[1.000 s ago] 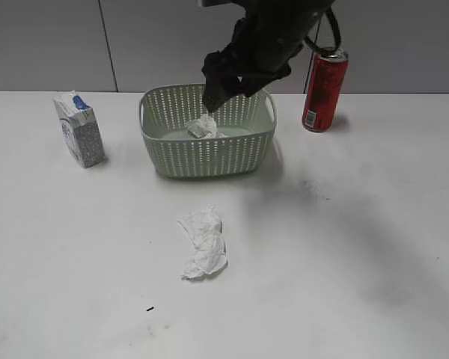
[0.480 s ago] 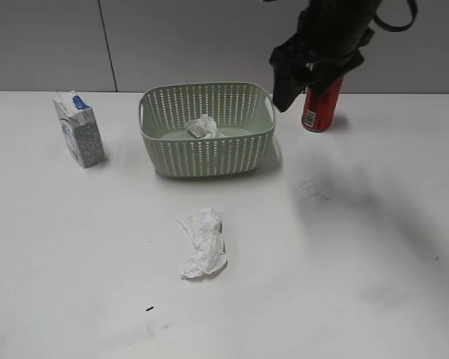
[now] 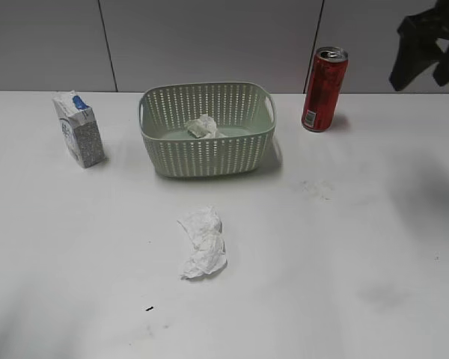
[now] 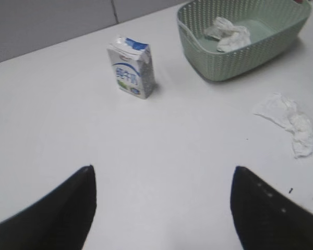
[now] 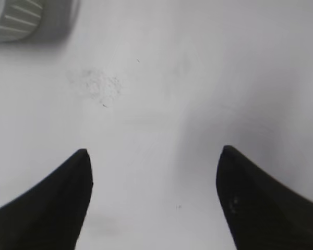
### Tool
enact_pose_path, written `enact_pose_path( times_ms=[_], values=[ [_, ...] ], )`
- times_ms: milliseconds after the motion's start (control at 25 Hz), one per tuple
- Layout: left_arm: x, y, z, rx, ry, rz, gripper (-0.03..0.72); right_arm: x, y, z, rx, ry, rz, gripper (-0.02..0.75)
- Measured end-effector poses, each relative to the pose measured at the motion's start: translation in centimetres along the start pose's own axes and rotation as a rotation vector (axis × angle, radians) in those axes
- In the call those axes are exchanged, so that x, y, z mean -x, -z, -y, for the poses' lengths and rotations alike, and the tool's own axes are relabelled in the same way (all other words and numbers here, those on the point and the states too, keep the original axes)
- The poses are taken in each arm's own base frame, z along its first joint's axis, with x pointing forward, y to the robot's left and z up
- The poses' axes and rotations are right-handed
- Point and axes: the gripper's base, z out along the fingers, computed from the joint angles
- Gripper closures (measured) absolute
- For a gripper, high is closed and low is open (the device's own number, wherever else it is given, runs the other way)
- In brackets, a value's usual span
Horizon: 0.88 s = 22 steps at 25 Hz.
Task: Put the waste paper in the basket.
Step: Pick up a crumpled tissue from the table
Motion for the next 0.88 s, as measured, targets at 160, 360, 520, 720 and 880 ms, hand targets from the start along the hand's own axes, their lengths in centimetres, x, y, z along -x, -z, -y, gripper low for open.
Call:
enact_pose_path(
  times_ms=[160, 360, 520, 720, 880],
  values=[
    [3.8, -4.8, 1.0, -0.106, -0.108, -0.115, 0.097, -2.9, 1.1, 1.8, -0.013, -0.061, -0.028, 0.182],
    [6.4, -12.3, 3.5, -0.21, -0.21, -0.287, 0.097, -6.9, 2.3, 1.2, -0.024, -0.05, -0.009, 0.182],
    [6.9, -17.4, 6.1, -0.28, -0.289, -0.405, 0.097, -10.6, 2.6, 0.5, -0.034, -0.051, 0.015, 0.182],
    [6.1, -22.7, 9.4, -0.354, -0.377, -0.542, 0.097, -15.5, 2.8, -0.5, -0.044, -0.054, 0.045, 0.183],
    [5.0, -26.3, 10.6, -0.379, -0.397, -0.645, 0.097, -19.1, 3.4, -1.4, -0.045, -0.056, 0.073, 0.184]
  ],
)
